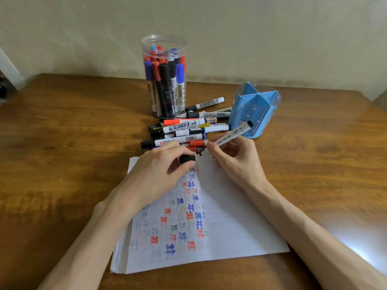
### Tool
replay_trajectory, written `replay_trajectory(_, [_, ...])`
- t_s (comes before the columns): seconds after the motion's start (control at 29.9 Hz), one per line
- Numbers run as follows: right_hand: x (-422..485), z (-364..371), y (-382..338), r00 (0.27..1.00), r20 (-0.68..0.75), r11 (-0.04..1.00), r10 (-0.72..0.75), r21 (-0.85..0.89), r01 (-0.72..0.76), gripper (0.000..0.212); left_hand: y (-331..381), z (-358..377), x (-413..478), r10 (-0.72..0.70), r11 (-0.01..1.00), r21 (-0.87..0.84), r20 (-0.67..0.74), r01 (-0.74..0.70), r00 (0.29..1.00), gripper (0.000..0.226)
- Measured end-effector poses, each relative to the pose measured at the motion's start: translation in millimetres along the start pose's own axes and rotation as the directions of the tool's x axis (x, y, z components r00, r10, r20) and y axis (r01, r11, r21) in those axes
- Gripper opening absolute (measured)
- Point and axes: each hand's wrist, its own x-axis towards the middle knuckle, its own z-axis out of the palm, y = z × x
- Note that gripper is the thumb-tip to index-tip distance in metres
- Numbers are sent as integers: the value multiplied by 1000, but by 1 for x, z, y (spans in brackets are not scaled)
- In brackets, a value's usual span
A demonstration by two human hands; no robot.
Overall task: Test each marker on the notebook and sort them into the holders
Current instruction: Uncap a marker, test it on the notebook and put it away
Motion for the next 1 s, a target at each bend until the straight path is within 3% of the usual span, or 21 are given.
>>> replay_trajectory(0.77, [-1,1,7,994,32,982,-106,-156,109,4,-5,4,1,-26,999,-42,-38,25,999,24])
replay_trajectory(1.0, [1,0,6,997,-30,994,-76,-77,74,4,-4,4,2,-37,997,-64,-32,35,999,23])
